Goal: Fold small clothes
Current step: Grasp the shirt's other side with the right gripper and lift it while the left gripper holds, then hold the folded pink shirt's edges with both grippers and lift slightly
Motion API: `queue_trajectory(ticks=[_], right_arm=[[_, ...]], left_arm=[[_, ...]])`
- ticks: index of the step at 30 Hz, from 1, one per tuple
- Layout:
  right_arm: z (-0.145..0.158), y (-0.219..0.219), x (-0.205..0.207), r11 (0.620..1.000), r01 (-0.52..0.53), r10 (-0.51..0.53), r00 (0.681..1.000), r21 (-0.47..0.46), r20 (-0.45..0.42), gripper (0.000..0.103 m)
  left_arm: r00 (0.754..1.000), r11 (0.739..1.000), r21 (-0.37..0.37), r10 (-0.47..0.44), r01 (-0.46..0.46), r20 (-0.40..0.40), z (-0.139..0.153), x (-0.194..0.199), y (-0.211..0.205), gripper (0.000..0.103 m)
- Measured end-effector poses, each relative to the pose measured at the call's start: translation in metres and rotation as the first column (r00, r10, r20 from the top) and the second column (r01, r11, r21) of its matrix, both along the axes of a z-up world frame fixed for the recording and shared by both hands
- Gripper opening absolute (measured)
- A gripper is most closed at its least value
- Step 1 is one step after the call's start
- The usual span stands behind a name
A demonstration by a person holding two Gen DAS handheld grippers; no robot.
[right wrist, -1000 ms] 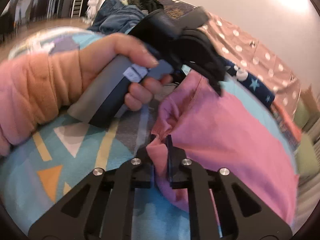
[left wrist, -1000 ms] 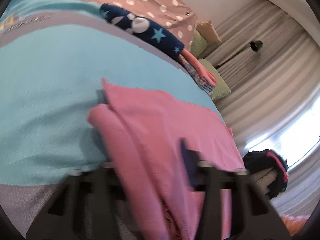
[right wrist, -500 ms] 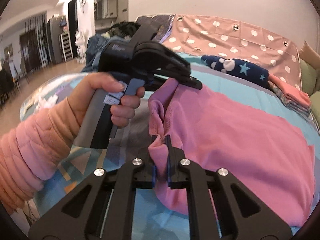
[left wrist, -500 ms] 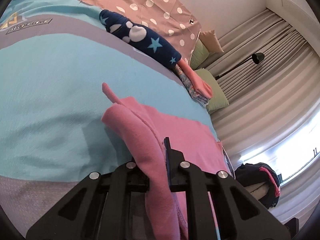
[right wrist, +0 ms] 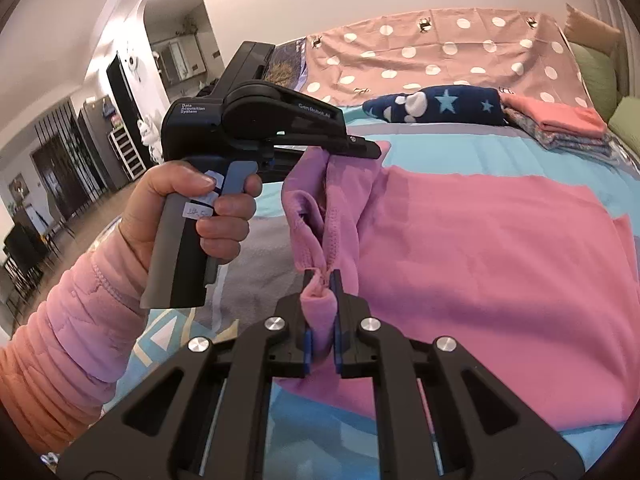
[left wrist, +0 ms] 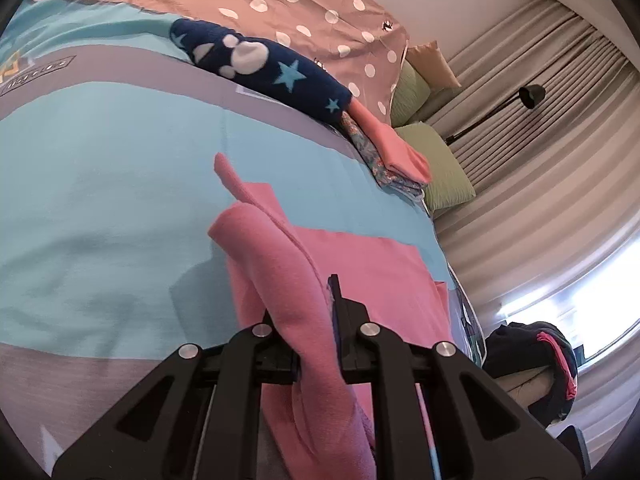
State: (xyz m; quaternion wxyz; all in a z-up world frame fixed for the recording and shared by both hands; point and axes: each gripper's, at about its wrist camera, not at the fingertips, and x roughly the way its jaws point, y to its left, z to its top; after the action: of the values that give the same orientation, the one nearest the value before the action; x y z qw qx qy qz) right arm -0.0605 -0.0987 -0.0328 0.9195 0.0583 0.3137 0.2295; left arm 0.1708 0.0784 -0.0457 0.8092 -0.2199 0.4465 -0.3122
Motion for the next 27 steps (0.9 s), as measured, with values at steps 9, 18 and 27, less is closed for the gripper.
queue_trajectory(ticks=[9,18,27], right_arm=[[0.003,-0.057,-0.008,0.994,0.056,-0.057,0.998,0.099,0.015,0.007],[-0.007,-0.115,-0.015,0.979,0.113,-0.112,0.994,0.172,-0.015,0.007],[-0.011,-0.158,-0.027,0.962,0.161,-0.159,0.987,0.219,-0.023,0.007]], left_arm=[[1.0,0.999,0.048,-0.027,0.026,0.012,0.018,-0.001,-0.059,0.011],[0.998,0.99,0.125,-0.064,0.065,-0.018,0.014,0.0,-0.128,0.011],[0.994,0.977,0.181,-0.109,0.111,-0.021,0.015,-0.005,-0.186,0.011]])
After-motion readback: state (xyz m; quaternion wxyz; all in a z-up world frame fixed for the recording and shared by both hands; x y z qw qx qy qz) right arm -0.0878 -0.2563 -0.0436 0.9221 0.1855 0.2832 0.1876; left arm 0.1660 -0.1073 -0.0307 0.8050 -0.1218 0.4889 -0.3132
